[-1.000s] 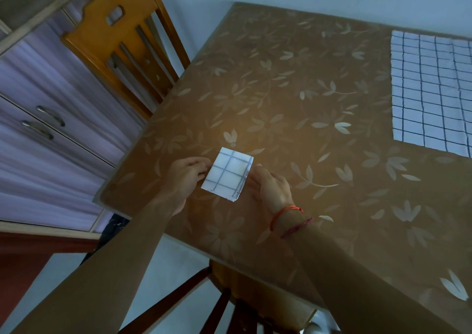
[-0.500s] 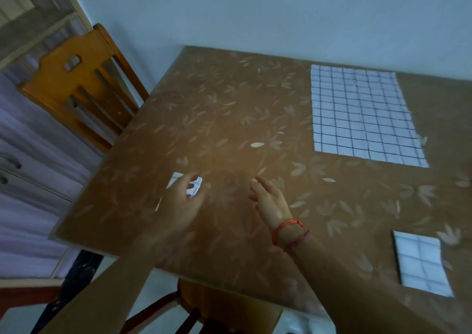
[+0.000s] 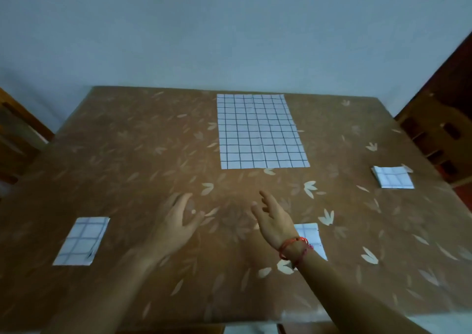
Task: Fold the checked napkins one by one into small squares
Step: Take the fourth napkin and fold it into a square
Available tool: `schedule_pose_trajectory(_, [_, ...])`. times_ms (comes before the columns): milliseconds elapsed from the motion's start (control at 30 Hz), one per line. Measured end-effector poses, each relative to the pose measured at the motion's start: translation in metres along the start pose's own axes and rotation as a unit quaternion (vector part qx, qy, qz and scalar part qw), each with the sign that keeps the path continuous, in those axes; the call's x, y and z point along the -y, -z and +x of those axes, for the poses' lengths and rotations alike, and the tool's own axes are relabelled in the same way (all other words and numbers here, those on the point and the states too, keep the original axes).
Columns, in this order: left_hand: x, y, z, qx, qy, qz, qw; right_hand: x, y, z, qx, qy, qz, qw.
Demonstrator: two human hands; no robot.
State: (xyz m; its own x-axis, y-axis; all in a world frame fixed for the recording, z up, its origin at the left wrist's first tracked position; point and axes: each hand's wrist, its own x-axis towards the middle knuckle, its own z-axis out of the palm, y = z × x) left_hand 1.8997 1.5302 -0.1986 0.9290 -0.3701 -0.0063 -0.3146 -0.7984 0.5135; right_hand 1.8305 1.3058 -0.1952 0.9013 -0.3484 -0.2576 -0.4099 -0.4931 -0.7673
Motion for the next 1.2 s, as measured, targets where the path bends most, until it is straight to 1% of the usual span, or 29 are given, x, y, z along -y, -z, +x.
schedule_pose_trajectory(100, [-0.021, -0.015, 0.011, 0.005, -0.049, 0.021, 0.999, -0.017, 0.030, 0.007, -0.019, 0.004, -0.039, 0.999])
schedule_pose_trajectory(200, [-0.036, -0.030, 0.025, 0.028, -0.055, 0.062, 0.996, -0.032, 0.054, 0.017, -0.029, 0.005, -0.075, 0.997])
schedule_pose_trajectory(300, [-0.048, -0.041, 0.041, 0.050, -0.066, 0.074, 0.994, -0.045, 0.073, 0.030, -0.043, 0.013, -0.120, 0.992])
schedule_pose_trajectory(400, [-0.052, -0.049, 0.053, 0.054, -0.077, 0.087, 0.992, -0.054, 0.081, 0.042, -0.049, 0.030, -0.164, 0.985])
schedule_pose_trajectory(500, [-0.051, -0.062, 0.072, 0.049, -0.093, 0.137, 0.985, -0.063, 0.086, 0.060, -0.050, 0.049, -0.247, 0.967])
schedule_pose_trajectory(567, [-0.049, -0.071, 0.089, 0.053, -0.089, 0.171, 0.980, -0.069, 0.088, 0.076, -0.042, 0.060, -0.298, 0.952])
schedule_pose_trajectory(700, [-0.041, -0.093, 0.127, 0.060, -0.071, 0.194, 0.977, -0.081, 0.089, 0.111, -0.030, 0.072, -0.362, 0.929])
schedule_pose_trajectory(833, [-0.035, -0.117, 0.164, 0.054, -0.069, 0.202, 0.975, -0.091, 0.083, 0.154, -0.015, 0.070, -0.394, 0.916])
schedule_pose_trajectory(933, [-0.034, -0.133, 0.192, 0.052, -0.063, 0.186, 0.979, -0.095, 0.077, 0.188, -0.023, 0.076, -0.403, 0.912])
schedule_pose_trajectory(1200, [-0.027, -0.166, 0.243, 0.048, -0.016, 0.160, 0.986, -0.118, 0.068, 0.253, -0.006, 0.053, -0.378, 0.924])
